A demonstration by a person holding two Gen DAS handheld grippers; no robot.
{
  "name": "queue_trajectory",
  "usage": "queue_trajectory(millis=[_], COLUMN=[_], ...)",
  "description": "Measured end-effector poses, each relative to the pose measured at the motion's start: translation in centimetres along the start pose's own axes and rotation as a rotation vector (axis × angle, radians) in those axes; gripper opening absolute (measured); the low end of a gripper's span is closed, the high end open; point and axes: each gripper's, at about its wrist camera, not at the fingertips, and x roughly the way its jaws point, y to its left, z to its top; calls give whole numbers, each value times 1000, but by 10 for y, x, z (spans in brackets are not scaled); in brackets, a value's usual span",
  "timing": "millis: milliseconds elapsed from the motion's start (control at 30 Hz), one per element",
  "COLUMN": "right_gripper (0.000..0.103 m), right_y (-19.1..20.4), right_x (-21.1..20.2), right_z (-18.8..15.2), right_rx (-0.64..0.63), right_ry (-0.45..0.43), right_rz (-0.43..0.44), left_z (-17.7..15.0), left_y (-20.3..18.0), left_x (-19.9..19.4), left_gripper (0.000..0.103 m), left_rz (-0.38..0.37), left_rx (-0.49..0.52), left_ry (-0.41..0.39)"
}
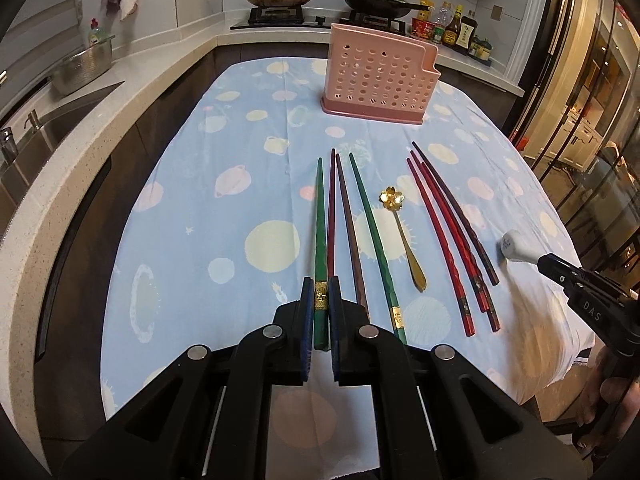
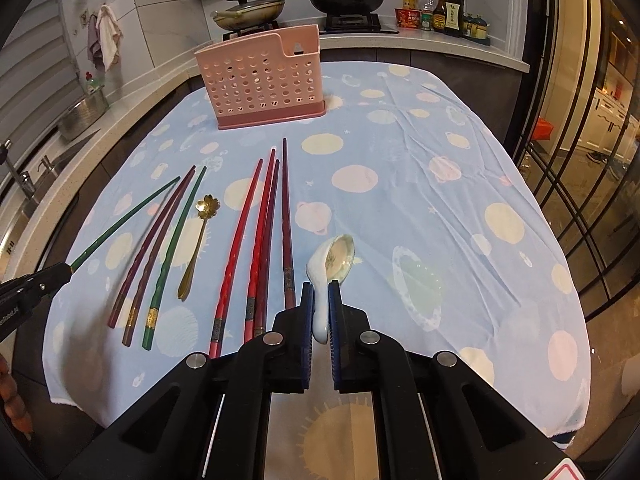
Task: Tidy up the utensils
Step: 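Lift the spoon and chopstick and carry both toward the pink holder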
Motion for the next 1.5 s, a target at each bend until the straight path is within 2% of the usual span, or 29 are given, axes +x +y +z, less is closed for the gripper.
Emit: queue_trajectory(millis=[267,567,1133,1367,1500], right_gripper=[6,6,6,6,6], right_y=[0,-2,20,21,19], right_x=[-14,-14,21,49,70], right_z=[28,95,246,292,305], right_rx=[22,24,20,58,81], right_ry=[-50,-142,-232,-236,-210], right_rz=[47,63,171,239,271], left_z=[33,110,274,332,352], left_y=[-6,-21,-30,-41,-45], left_x=[-15,-29,-42,-58,-51], left_gripper=[7,7,7,7,7], left_rz=[-18,-29,-33,-47,-49], left_rx=[-3,28,25,30,31], left_ry=[-59,-201,-441,-560,-589])
